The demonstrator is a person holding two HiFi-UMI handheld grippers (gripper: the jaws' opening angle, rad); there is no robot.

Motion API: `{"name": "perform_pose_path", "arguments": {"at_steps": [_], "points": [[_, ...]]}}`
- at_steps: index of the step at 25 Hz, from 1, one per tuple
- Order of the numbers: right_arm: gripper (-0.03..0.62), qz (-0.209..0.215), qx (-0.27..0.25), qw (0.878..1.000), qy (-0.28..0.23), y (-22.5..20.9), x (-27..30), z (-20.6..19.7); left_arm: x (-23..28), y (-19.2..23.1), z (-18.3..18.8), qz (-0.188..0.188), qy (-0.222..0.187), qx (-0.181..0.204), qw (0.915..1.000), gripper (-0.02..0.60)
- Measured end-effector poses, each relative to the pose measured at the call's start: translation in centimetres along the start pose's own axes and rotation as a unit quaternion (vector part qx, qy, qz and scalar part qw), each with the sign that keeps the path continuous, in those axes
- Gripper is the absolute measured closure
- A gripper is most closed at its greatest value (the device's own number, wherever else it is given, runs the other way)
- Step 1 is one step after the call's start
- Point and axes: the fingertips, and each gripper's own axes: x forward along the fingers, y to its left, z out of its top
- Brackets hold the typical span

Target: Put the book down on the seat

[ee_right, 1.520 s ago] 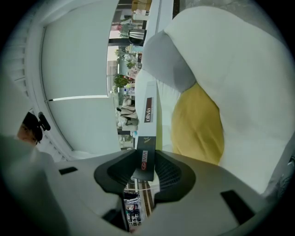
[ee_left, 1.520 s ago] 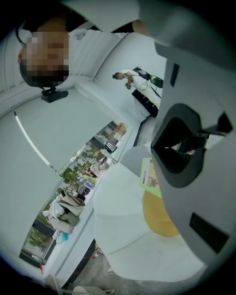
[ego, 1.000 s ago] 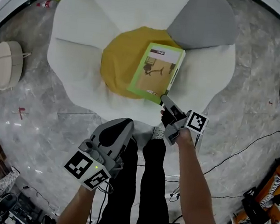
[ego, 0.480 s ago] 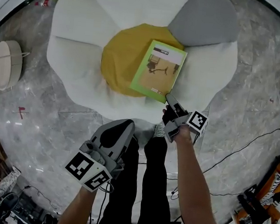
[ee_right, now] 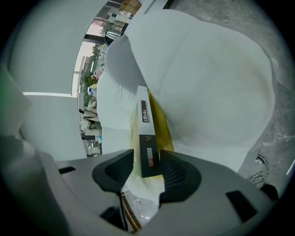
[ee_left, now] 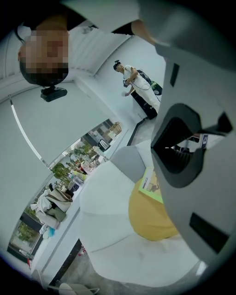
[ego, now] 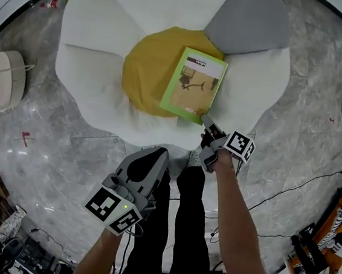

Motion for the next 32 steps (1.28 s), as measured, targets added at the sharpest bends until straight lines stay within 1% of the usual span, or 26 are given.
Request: {"name": "perform_pose_path", "arguments": {"at_steps": [1,3,14,19,24,29,32], "points": [[0.416,-0.005,-0.002,1.0,0.001,-0.1,-0.1,0.0,0.0,-0.1,0.0,0.0,0.0,0.0,1.0,0.569],[0.414,-0.006,-0.002,1.0,0.0,-0.2,-0.4,0.1,0.1,-0.4,0.0,-0.001,-0.001,0.0,1.0,0.569],[0.414,0.004,0.002,1.0,0.003,1.0,-0.8,-0.3,-0.5,-1.1,-0.1,-0.001,-0.004,-0.006,1.0,0.569],[0.414,0.007,0.004,1.0,0.004,2.8,-1.8,-0.7,-1.5,-2.3,0.3,0.0,-0.001,-0.008,1.0,0.569],[0.42,0.013,-0.003,1.0,0.001,5.6,-3.3,-0.7,-2.3,-3.8,1.4,0.008,0.001,-0.012,0.9999,0.569],[0.47,0.021,-0.016,1.0,0.005,9.2,-5.0,-1.2,-2.9,-5.5,3.0,0.006,-0.002,-0.008,0.9999,0.569],[0.518,0.026,-0.025,0.999,0.014,11.2,-6.2,-1.9,-3.5,-6.6,4.0,0.008,-0.007,-0.008,0.9999,0.569]]}}
